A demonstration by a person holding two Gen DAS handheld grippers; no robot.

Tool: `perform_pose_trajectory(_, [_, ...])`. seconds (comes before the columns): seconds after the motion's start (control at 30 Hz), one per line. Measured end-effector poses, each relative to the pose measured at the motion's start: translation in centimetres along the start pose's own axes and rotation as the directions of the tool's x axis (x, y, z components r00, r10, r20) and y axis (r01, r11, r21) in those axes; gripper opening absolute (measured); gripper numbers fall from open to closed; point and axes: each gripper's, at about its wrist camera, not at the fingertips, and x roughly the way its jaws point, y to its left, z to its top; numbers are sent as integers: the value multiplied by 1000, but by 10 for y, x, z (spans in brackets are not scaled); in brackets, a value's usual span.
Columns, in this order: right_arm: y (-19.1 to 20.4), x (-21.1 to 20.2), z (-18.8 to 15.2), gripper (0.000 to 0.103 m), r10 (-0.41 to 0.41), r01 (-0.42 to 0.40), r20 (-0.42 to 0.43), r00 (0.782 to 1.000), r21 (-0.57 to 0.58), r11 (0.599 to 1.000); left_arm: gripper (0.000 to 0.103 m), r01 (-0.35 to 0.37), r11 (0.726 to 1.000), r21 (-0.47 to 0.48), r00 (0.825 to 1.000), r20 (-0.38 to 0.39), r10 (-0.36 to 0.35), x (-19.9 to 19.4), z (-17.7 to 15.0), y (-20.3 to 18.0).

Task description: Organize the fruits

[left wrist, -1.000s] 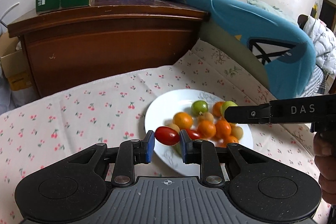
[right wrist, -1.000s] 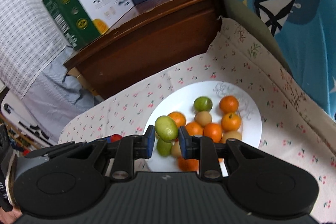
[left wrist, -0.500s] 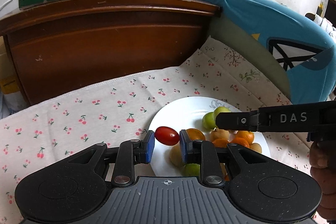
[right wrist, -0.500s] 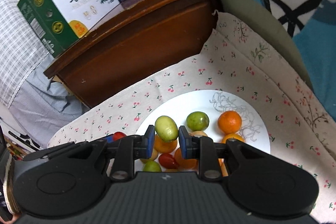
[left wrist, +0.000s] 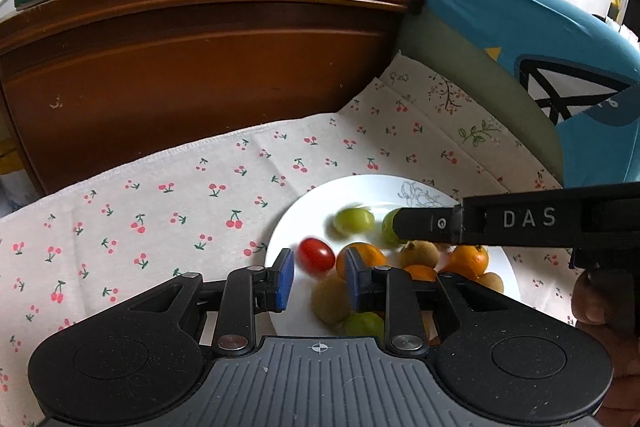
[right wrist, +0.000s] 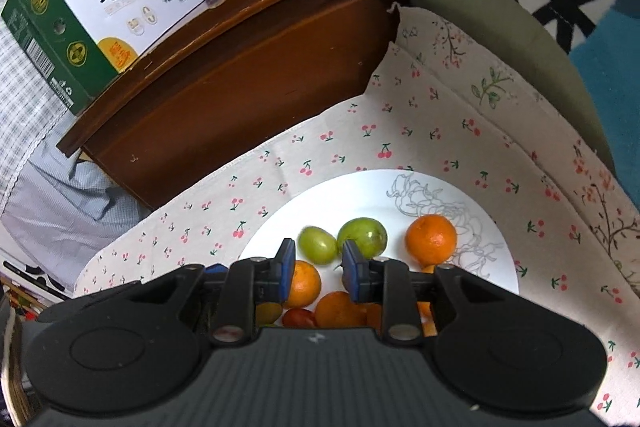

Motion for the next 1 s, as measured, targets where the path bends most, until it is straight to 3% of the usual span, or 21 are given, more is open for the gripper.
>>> perform_pose_trajectory(0.1, [0, -4, 2, 28, -5, 5, 5, 1000, 3, 1000, 42, -12, 1000, 13, 1000, 8, 12, -5, 0, -5])
perform_pose_trajectory(0.2, [2, -10, 2, 30, -18, 18, 11, 1000, 1, 1000, 63, -33, 999, 12, 999, 12, 33, -12, 1, -8])
perform_pose_trajectory(0.3, [4, -18, 1, 35, -24, 24, 17, 1000, 3, 1000, 67, -40, 999, 17, 999, 25, 39, -22, 2, -11])
perform_pose_trajectory(0.4, [7, -28, 0, 41, -40, 40, 20, 999, -7, 999, 79, -54, 998, 11, 998, 15, 54, -31, 2, -13])
perform_pose_trajectory(0.6, [9, -48, -4, 52, -79, 79, 36, 996, -14, 997, 86, -81, 997, 7, 997, 4, 81, -49, -3, -19])
perform_pose_trajectory(1.0, [10, -86, -27, 70, -154, 154, 32, 988, -9, 988, 91, -126, 992, -29, 992, -35, 125, -77, -19, -22])
